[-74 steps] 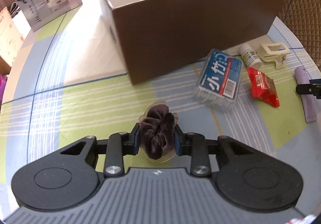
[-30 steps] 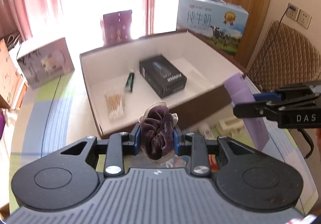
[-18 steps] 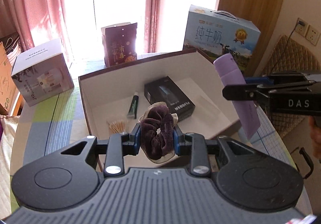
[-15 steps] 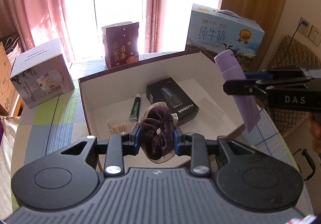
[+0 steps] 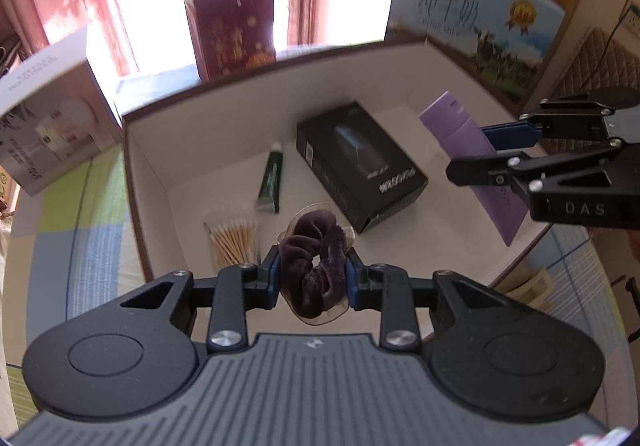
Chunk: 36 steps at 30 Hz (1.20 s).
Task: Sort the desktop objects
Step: 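Carry the scrunchie and purple tube into the brown box and open both tools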
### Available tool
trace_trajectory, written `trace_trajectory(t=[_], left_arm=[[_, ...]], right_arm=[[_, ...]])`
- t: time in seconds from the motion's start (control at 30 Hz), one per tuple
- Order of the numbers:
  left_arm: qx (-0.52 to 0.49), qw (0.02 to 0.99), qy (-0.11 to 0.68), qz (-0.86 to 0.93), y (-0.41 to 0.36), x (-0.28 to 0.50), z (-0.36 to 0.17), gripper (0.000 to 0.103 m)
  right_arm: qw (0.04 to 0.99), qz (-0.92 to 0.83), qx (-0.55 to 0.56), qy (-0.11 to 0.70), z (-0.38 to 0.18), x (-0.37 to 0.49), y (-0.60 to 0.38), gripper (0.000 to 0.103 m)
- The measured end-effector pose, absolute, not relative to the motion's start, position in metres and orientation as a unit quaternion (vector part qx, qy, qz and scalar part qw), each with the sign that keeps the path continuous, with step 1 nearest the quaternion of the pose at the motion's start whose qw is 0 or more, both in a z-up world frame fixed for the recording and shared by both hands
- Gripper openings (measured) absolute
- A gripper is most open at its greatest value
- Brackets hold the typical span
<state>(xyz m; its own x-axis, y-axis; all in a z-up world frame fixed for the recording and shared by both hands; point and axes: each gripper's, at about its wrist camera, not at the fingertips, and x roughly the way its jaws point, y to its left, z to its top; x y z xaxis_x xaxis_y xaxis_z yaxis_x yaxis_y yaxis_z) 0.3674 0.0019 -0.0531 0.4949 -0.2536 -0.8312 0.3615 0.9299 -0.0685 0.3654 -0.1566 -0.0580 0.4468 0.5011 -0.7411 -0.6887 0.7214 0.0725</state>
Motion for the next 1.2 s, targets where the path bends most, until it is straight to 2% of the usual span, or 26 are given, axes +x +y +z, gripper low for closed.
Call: trace_trajectory(t=[0.27, 0.43, 1.1, 1.17, 1.2], left_arm=[[0.093, 0.839, 0.504, -0.181, -0.007, 0.381, -0.081, 0.026], [0.093, 0.836, 0.51, -0.181, -0.007, 0.384, -0.09, 0.026], [0.099, 0.823, 0.532, -0.173, -0.009, 0.388, -0.105, 0.027], [0.099, 0.822, 0.533, -0.173, -0.009, 0.388, -0.105, 0.027], [0.099, 0.821, 0.534, -0.172, -0.009, 0.388, -0.105, 0.027]], right_arm=[[0.796, 0.372, -0.161, 0.45, -0.083, 0.387, -0.152, 0.03], [0.78, 0.386, -0.217, 0.443, -0.087, 0.39, -0.143, 0.03], [0.739, 0.458, -0.218, 0.444, -0.093, 0.388, -0.123, 0.031], [0.742, 0.449, -0.215, 0.449, -0.094, 0.39, -0.124, 0.034], [0.746, 0.443, -0.212, 0.451, -0.093, 0.391, -0.126, 0.041]])
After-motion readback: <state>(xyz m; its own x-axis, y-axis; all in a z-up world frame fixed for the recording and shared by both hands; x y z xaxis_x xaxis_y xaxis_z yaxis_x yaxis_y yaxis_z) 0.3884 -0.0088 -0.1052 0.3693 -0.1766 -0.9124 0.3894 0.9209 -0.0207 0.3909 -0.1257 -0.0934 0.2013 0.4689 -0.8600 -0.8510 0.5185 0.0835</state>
